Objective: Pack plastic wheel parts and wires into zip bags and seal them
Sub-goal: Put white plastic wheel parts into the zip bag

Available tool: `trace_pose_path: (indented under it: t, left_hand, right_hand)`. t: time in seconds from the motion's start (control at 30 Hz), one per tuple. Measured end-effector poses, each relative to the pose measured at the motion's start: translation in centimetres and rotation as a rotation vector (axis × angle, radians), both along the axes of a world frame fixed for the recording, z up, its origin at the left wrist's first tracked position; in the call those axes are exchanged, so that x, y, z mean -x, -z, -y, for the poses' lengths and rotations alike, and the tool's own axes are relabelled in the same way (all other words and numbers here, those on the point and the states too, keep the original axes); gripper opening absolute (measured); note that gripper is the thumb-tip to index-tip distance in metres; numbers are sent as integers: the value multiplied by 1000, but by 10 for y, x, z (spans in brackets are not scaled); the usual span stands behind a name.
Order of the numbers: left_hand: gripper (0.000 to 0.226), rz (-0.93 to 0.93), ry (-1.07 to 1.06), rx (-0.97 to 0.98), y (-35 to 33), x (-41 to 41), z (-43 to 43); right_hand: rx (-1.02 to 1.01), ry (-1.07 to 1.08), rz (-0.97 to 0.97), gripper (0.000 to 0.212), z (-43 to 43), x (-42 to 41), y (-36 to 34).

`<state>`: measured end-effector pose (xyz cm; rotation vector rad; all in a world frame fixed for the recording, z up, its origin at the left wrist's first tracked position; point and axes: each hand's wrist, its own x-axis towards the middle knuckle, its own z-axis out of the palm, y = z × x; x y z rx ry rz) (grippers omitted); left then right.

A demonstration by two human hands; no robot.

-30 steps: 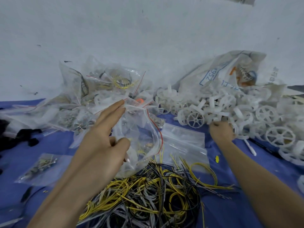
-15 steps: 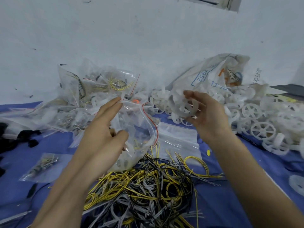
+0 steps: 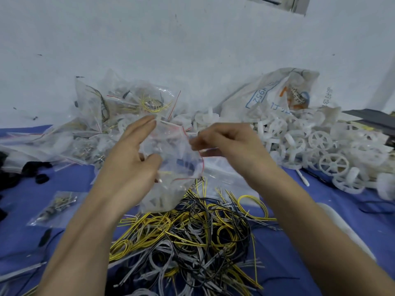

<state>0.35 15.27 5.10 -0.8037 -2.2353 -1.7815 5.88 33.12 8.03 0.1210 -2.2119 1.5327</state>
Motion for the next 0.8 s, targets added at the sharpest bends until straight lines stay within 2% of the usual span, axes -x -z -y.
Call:
trace_pose_path:
  t: [0.03,0.07,0.13,0.17,0.23,0.27,0.33,0.4,0.47,0.6,0.67,0.7,0.8]
  left_hand:
    - [62,-6,-20,-4,0,2,3]
    - [62,-6,-42,-10,-1,4,5]
    - [63,-3,-77,-31,-1,6,7]
    - [63,-5,-87,-39,-1,6,7]
    - [63,-19,-97,-43,0,6,7]
    - [64,-26,-97,-36,0,6,7]
    - [64,-29,-95,-19,1,5,5]
    - [64,-27,-90,-11,3,5,3]
    - [64,-31,-92,-9,3,6,2]
    - [64,-20,-97,-11,5,8,1]
    - [63,-20,-88,-33,5,9,1]
    - [62,-27,-81,-39,4,10,1]
    - [60,-40,-72,-43,4,9,-1]
  right_hand:
    - [36,72,-27,26,-8,0,5]
    - [-19,162,7,26,-14,2,13]
    - [-355,267,267,24,-24,9,40]
    - [-498,239,440,25,-26,13,56]
    - [-648,151,687,34,-23,19,83]
    - [-695,140,728,37,-21,22,93]
    - [-751,172,691,29,-18,26,105]
    - [-711,176,586,14,-18,25,109]
    - [-557,156,430,13,-19,19,108]
    - [43,231,38,11,-39,-1,99]
    - [233,351,-5,12,-64,-8,98]
    - [219,434,27,13,-79,-10,100]
    - [5,612,243,9,-116,-20,112]
